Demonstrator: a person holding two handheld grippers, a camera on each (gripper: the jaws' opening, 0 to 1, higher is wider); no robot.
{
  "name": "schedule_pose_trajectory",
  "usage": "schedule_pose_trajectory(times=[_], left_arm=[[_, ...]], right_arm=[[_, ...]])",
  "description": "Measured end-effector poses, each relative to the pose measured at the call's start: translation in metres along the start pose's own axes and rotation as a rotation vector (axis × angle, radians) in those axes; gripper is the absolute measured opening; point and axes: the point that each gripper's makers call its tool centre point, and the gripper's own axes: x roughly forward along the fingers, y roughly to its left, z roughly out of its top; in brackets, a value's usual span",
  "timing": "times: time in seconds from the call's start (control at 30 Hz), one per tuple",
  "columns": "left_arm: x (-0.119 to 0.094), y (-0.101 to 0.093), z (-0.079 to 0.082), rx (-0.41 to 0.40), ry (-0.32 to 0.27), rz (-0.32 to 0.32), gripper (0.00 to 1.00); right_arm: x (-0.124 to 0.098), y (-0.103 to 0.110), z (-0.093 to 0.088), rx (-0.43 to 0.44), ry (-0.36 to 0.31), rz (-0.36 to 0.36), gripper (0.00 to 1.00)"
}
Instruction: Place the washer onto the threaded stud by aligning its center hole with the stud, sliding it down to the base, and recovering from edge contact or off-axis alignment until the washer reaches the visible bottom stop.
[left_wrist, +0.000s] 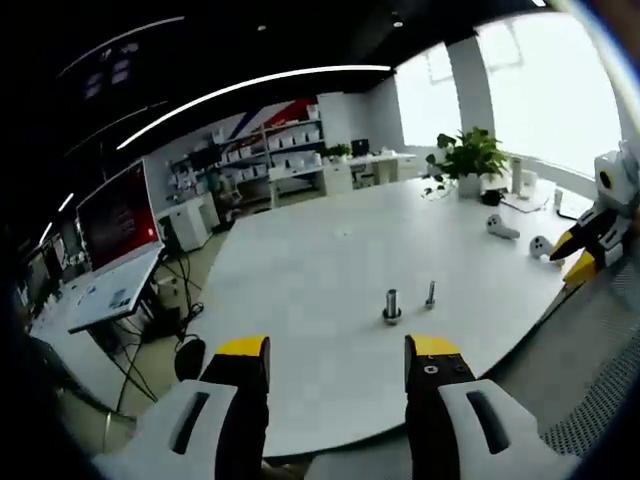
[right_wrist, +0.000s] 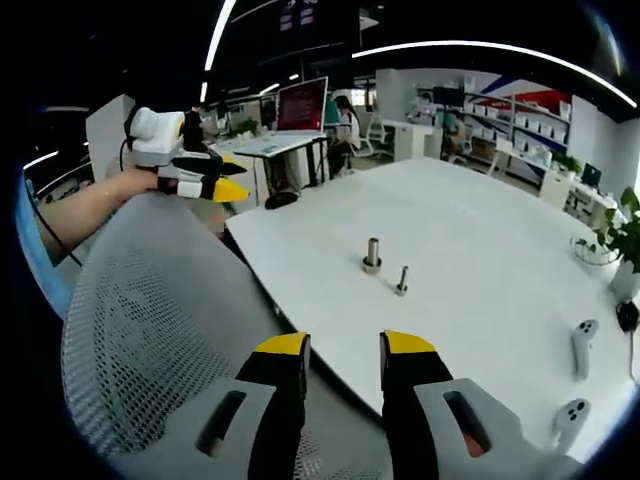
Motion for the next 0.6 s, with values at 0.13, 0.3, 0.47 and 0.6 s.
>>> schedule_pose_trajectory(times=[0.13, 0.3, 0.47, 0.6], left_arm=[[0.002, 0.003, -0.002, 0.009, 0.011, 0.009, 0.52], [0.004, 0.002, -0.007, 0.029, 0.038, 0.001, 0.50], [0.003, 0.004, -0.007, 0.019, 0.031, 0.009, 0.49], [0.005, 0.006, -0.012, 0.024, 0.060, 0.009, 0.43]], right_arm=[[0.000, 0.000, 0.003, -0.003, -0.014, 0.002, 0.30], [0.000, 0.001, 0.001, -0.001, -0.008, 0.008, 0.30], [0.000, 0.002, 0.003, -0.007, -0.016, 0.013, 0.30], [0.000, 0.002, 0.002, -0.005, -0.011, 0.014, 0.30]])
